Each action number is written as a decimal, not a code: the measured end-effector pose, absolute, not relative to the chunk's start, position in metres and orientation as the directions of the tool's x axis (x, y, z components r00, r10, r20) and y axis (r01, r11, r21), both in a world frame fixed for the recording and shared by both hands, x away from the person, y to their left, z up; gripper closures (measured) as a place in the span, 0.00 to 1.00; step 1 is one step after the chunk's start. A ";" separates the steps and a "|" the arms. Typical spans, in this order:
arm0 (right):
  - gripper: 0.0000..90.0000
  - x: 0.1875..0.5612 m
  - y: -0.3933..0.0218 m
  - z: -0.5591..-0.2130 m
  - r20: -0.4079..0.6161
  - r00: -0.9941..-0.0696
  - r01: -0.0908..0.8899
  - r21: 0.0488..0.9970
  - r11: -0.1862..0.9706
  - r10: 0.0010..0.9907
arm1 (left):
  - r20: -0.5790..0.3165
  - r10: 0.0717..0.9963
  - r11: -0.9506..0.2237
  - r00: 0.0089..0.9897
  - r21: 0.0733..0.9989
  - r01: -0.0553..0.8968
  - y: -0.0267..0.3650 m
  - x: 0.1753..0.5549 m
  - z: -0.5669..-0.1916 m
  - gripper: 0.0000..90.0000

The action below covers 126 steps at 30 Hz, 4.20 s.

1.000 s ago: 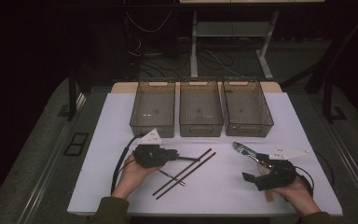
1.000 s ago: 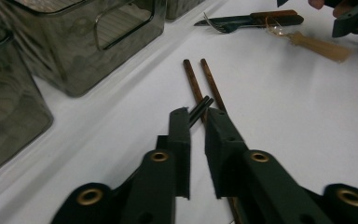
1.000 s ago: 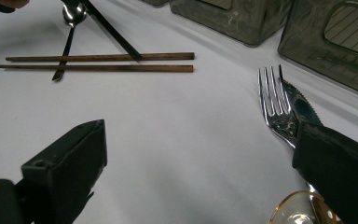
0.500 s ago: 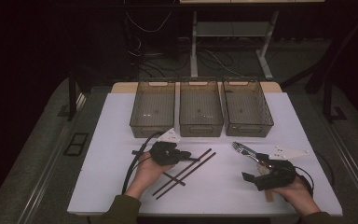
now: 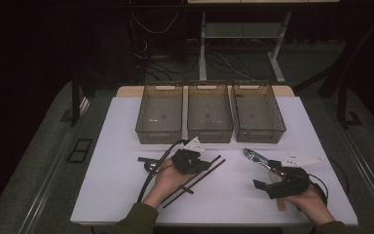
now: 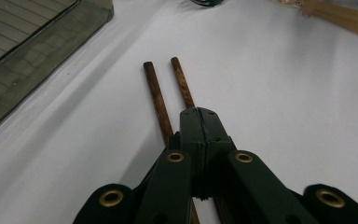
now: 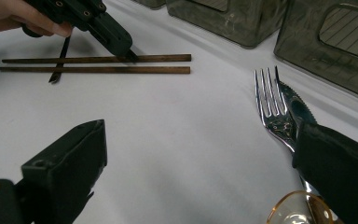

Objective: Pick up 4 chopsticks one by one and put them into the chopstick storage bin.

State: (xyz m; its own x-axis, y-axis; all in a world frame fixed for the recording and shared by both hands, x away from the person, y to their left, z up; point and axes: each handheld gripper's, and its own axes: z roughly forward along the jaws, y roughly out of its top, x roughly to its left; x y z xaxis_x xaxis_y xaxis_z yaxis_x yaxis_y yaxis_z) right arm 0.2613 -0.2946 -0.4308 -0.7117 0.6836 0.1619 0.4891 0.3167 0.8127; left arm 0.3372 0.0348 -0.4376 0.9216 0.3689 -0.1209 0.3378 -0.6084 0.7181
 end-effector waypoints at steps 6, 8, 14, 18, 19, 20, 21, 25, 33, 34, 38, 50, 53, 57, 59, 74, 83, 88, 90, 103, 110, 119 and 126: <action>0.04 0.261 -0.295 -0.431 0.162 -0.710 0.489 0.813 0.315 0.685 | -0.113 0.391 -0.613 0.913 0.708 0.350 0.037 0.338 -0.438 0.99; 0.04 0.261 -0.295 -0.431 0.161 -0.711 0.489 0.813 0.316 0.685 | -0.110 0.396 -0.612 0.911 0.708 0.352 0.038 0.338 -0.439 0.99; 0.04 0.261 -0.295 -0.431 0.161 -0.712 0.489 0.812 0.318 0.684 | -0.101 0.406 -0.619 0.908 0.701 0.354 0.039 0.339 -0.439 0.99; 0.04 0.261 -0.295 -0.431 0.160 -0.712 0.489 0.812 0.319 0.684 | -0.100 0.418 -0.615 0.903 0.701 0.362 0.040 0.340 -0.440 0.99; 0.04 0.261 -0.295 -0.431 0.160 -0.712 0.489 0.812 0.319 0.684 | -0.092 0.413 -0.619 0.906 0.702 0.353 0.041 0.341 -0.440 0.99; 0.04 0.261 -0.295 -0.431 0.160 -0.712 0.489 0.812 0.319 0.684 | -0.086 0.412 -0.621 0.907 0.703 0.348 0.041 0.342 -0.440 0.99; 0.04 0.261 -0.295 -0.431 0.160 -0.712 0.489 0.812 0.319 0.684 | -0.093 0.423 -0.614 0.902 0.702 0.360 0.041 0.341 -0.440 0.99; 0.04 0.261 -0.295 -0.431 0.159 -0.713 0.487 0.813 0.319 0.683 | -0.102 0.436 -0.600 0.894 0.708 0.374 0.041 0.343 -0.442 0.99; 0.04 0.261 -0.295 -0.431 0.161 -0.712 0.489 0.813 0.317 0.684 | -0.100 0.457 -0.596 0.884 0.703 0.388 0.043 0.349 -0.445 0.99; 0.04 0.261 -0.295 -0.431 0.161 -0.712 0.489 0.813 0.317 0.684 | -0.093 0.447 -0.603 0.890 0.703 0.377 0.043 0.351 -0.445 0.99; 0.04 0.261 -0.295 -0.431 0.162 -0.710 0.490 0.812 0.316 0.685 | -0.100 0.459 -0.592 0.883 0.707 0.388 0.042 0.350 -0.446 0.99; 0.04 0.261 -0.295 -0.431 0.162 -0.710 0.490 0.813 0.315 0.686 | -0.076 0.464 -0.602 0.883 0.704 0.377 0.034 0.356 -0.449 0.99; 0.04 0.261 -0.295 -0.431 0.163 -0.709 0.490 0.813 0.313 0.686 | -0.080 0.474 -0.593 0.877 0.707 0.385 0.033 0.359 -0.450 0.99; 0.04 0.261 -0.295 -0.431 0.164 -0.710 0.490 0.814 0.313 0.685 | -0.098 0.493 -0.575 0.865 0.709 0.408 0.031 0.364 -0.451 0.99; 0.04 0.261 -0.295 -0.431 0.163 -0.711 0.488 0.815 0.313 0.684 | -0.101 0.502 -0.568 0.859 0.711 0.415 0.029 0.366 -0.451 0.99; 0.04 0.261 -0.295 -0.431 0.161 -0.713 0.487 0.814 0.316 0.682 | -0.064 0.555 -0.560 0.829 0.708 0.429 0.027 0.383 -0.450 0.99; 0.04 0.261 -0.295 -0.431 0.158 -0.713 0.486 0.814 0.319 0.683 | -0.038 0.581 -0.568 0.813 0.697 0.439 0.024 0.392 -0.448 0.99; 0.04 0.261 -0.295 -0.431 0.159 -0.713 0.486 0.814 0.318 0.683 | -0.040 0.586 -0.563 0.809 0.698 0.442 0.026 0.394 -0.449 0.99; 0.04 0.261 -0.295 -0.431 0.158 -0.714 0.485 0.814 0.319 0.682 | -0.040 0.585 -0.562 0.810 0.700 0.441 0.026 0.394 -0.449 0.99; 0.04 0.260 -0.295 -0.430 0.161 -0.718 0.481 0.818 0.315 0.678 | -0.060 0.515 -0.576 0.855 0.715 0.397 0.039 0.377 -0.426 0.88; 0.04 0.259 -0.295 -0.430 0.161 -0.717 0.479 0.820 0.312 0.678 | -0.079 0.463 -0.557 0.883 0.749 0.360 0.067 0.361 -0.408 0.70; 0.04 0.259 -0.295 -0.430 0.161 -0.718 0.480 0.819 0.314 0.678 | -0.078 0.500 -0.518 0.863 0.771 0.370 0.122 0.351 -0.400 0.61; 0.04 0.259 -0.295 -0.430 0.162 -0.718 0.480 0.819 0.314 0.677 | -0.054 0.568 -0.495 0.821 0.775 0.394 0.169 0.353 -0.399 0.67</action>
State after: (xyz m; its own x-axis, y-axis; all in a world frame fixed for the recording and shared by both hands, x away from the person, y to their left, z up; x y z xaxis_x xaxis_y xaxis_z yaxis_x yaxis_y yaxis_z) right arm 0.2591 -0.2947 -0.4304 -0.7185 0.6765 0.1616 0.4797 0.3136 0.8195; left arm 0.3528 0.1690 -0.3988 0.8211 0.5682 -0.0543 0.3935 -0.4946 0.7749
